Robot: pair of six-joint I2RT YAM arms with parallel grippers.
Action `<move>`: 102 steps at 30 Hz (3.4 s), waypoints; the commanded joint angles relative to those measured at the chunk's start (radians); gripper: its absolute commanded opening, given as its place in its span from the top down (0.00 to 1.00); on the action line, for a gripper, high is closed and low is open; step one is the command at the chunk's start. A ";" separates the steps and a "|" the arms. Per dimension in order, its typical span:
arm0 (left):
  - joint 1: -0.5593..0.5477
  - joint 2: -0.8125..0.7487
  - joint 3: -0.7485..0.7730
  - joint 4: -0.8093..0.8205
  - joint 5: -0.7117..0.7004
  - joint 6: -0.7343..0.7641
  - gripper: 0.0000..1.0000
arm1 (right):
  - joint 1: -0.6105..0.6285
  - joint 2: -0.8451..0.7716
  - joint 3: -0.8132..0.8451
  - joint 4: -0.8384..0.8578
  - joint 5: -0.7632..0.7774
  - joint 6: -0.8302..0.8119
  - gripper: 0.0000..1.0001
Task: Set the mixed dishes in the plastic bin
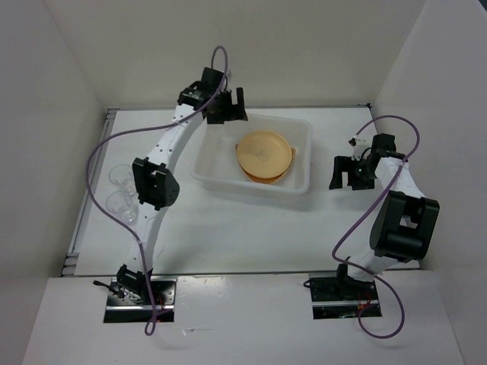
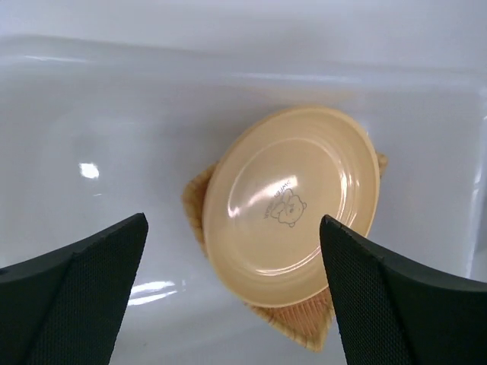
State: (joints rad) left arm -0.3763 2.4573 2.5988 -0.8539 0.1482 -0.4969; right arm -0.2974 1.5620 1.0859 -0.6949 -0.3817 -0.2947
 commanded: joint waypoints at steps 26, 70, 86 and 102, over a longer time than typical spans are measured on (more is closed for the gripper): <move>0.611 -0.721 -1.146 0.159 -0.282 -0.104 0.00 | 0.000 0.033 0.002 0.006 -0.033 0.006 0.02; 0.142 -0.317 -0.275 0.096 -0.091 0.104 1.00 | 0.000 0.033 0.011 0.006 -0.014 0.006 0.02; 0.007 -0.077 -0.224 0.044 -0.248 0.110 1.00 | 0.000 0.024 0.011 -0.012 -0.003 -0.012 0.02; 0.007 -0.056 -0.197 0.053 -0.226 0.092 0.65 | 0.000 0.006 0.020 -0.023 0.026 -0.040 0.02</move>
State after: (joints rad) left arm -0.3771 2.4203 2.3455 -0.8173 -0.0624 -0.3985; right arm -0.2974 1.5925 1.0863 -0.7036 -0.3679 -0.3229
